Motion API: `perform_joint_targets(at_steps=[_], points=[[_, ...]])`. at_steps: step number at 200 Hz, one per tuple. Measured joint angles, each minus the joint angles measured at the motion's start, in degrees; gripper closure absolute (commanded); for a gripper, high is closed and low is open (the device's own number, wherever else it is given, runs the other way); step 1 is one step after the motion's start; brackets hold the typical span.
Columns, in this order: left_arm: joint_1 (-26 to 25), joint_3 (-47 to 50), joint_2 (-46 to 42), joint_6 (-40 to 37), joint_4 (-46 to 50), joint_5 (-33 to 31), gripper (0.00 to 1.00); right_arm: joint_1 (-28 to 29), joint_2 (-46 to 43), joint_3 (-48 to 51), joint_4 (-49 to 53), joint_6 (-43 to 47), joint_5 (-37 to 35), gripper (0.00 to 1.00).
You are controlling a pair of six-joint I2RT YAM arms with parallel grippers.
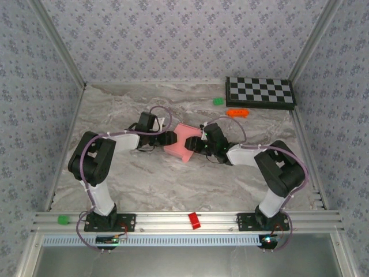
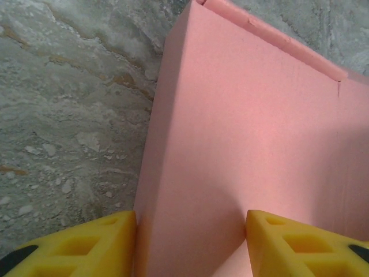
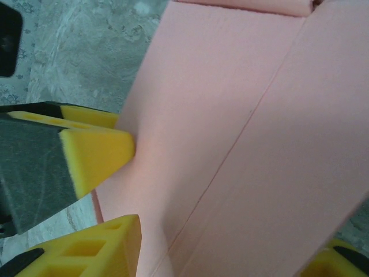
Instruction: Fold the paper box
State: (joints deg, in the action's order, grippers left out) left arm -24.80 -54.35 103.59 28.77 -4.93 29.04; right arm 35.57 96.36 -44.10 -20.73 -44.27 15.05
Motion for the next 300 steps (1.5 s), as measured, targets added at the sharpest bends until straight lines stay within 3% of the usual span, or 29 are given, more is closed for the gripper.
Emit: perform_joint_targets(at_steps=[169, 228, 300], points=[[0.0, 1.7, 0.0, 8.2, -8.3, 1.6, 0.47, 0.2, -1.2, -11.9, 13.0, 6.5, -2.7, 0.52], [-1.0, 4.0, 0.0, 10.1, -10.6, 2.6, 0.46, 0.9, 0.4, -18.8, 13.3, 8.6, -0.3, 0.52], [0.3, 7.7, -6.0, 10.3, -9.6, -3.6, 0.46, 1.7, 2.6, -23.5, 19.8, 12.2, -1.2, 0.51]])
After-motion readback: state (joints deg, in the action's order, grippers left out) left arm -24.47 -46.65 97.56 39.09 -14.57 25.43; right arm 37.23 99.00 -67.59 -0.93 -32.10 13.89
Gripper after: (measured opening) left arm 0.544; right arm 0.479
